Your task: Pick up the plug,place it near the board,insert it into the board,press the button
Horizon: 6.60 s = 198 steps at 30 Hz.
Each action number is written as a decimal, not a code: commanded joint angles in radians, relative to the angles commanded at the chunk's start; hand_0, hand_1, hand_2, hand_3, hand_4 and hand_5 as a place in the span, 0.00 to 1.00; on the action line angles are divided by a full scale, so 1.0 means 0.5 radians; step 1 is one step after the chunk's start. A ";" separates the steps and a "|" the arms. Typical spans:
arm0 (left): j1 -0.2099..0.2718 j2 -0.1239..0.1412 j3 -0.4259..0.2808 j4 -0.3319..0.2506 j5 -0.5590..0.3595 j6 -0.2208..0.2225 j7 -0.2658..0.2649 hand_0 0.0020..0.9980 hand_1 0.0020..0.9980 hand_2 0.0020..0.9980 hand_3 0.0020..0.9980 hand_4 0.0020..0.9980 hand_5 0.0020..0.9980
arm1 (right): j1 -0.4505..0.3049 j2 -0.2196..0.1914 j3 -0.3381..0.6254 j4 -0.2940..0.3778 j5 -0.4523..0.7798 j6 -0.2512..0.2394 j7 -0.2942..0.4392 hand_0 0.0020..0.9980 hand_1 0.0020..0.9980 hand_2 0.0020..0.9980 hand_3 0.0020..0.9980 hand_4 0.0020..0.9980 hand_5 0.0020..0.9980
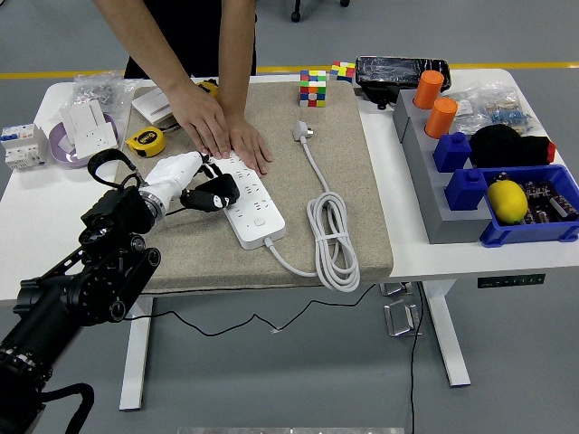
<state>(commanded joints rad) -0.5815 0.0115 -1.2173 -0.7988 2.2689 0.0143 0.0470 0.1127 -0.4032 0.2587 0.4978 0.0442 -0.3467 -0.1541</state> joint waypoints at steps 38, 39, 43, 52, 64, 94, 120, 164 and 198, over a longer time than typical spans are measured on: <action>0.048 -0.023 -0.127 0.010 0.000 0.047 -0.017 0.44 0.35 0.33 0.37 0.56 0.21 | -0.001 0.012 0.024 -0.005 -0.007 -0.012 0.001 1.00 0.86 0.79 0.81 1.00 1.00; 0.048 -0.023 -0.128 0.010 0.000 0.048 -0.017 0.44 0.35 0.33 0.37 0.56 0.21 | -0.001 0.012 0.023 -0.005 -0.007 -0.012 0.001 1.00 0.86 0.79 0.81 1.00 1.00; 0.055 -0.022 -0.137 0.006 0.000 0.050 -0.022 0.44 0.35 0.33 0.37 0.56 0.21 | -0.004 0.011 0.019 -0.005 -0.010 -0.015 -0.003 1.00 0.86 0.79 0.81 1.00 1.00; 0.071 -0.010 -0.144 -0.038 0.000 0.042 -0.024 0.44 0.35 0.33 0.36 0.56 0.21 | -0.011 0.011 0.014 -0.005 -0.007 -0.020 -0.006 1.00 0.86 0.79 0.81 1.00 1.00; 0.214 0.094 -0.279 -0.474 0.000 0.015 0.004 0.45 0.35 0.33 0.36 0.56 0.21 | -0.024 0.019 0.030 -0.006 -0.011 -0.022 -0.008 1.00 0.86 0.79 0.81 1.00 1.00; 0.402 0.118 -0.394 -0.266 0.000 0.058 -0.125 0.53 0.60 0.49 0.47 0.71 0.25 | -0.025 0.031 0.061 -0.002 -0.021 -0.028 -0.008 1.00 0.86 0.79 0.81 1.00 1.00; 0.402 0.114 -0.456 -0.345 -0.002 0.011 -0.181 0.78 0.87 0.83 0.82 1.00 0.72 | -0.022 0.035 0.049 -0.003 -0.018 -0.037 -0.012 1.00 0.86 0.79 0.81 1.00 1.00; 1.139 -0.023 -0.769 -1.621 -2.498 0.054 -0.103 0.94 0.96 0.91 0.93 1.00 1.00 | -0.046 0.170 0.164 -0.061 0.310 -0.597 0.595 0.92 0.86 0.83 0.85 1.00 1.00; 1.102 -0.023 -0.599 -1.613 -1.912 0.075 -0.112 0.91 0.95 0.90 0.91 1.00 1.00 | -0.058 0.040 0.190 -0.050 0.109 0.784 -0.329 0.98 0.92 0.89 0.92 1.00 1.00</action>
<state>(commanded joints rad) -0.0304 0.0000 -1.5170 -1.6051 1.3128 0.0520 -0.0089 0.0837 -0.3833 0.3536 0.4729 0.0985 0.0453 -0.3187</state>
